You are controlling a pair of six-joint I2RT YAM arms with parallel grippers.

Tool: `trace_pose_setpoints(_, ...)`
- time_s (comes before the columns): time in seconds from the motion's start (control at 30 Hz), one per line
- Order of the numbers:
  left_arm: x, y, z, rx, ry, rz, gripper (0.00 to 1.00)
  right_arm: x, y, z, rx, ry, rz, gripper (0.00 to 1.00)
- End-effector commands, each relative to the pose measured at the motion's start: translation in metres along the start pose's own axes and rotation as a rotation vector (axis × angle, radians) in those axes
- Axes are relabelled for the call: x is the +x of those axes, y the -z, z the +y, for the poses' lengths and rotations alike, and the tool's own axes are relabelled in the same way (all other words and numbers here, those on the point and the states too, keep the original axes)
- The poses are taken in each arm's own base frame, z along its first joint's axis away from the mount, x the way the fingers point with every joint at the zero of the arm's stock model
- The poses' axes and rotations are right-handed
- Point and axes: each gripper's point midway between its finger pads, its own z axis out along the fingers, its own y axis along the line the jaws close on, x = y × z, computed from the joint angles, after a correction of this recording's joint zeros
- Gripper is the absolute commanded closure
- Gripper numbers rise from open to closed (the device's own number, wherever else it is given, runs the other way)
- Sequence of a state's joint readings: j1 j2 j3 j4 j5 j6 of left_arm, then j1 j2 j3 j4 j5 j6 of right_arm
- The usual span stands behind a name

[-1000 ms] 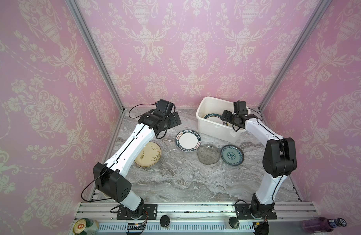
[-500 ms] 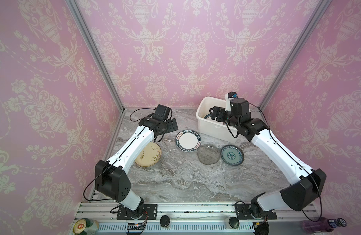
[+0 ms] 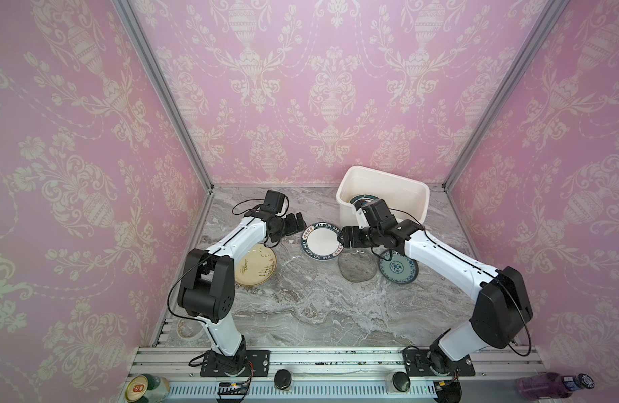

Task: Place the plates into the plastic bin on the countertop
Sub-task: Pick up the plate from the top-center of the table.

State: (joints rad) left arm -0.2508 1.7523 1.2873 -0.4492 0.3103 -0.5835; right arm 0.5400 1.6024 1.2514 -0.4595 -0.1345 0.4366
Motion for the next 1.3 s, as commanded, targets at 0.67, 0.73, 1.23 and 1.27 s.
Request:
trace_pose_setpoints(0.67, 0.007, -0.076, 0.013, 0.155, 0.023, 0.133, 0.18, -0.012, -0.131, -0.015, 0.084, 0.045, 0.064, 0.15)
trace_pose_setpoints(0.73, 0.008, -0.078, 0.013, 0.158, 0.027, 0.142, 0.22, -0.012, -0.136, -0.013, 0.081, 0.045, 0.071, 0.15)
trace_pose_setpoints(1.23, 0.024, -0.085, 0.017, 0.166, 0.052, 0.196, 0.45, -0.001, -0.141, -0.015, 0.079, 0.033, 0.105, 0.15)
trace_pose_setpoints(1.27, 0.025, -0.086, 0.018, 0.165, 0.051, 0.200, 0.46, -0.001, -0.141, -0.014, 0.076, 0.033, 0.106, 0.15)
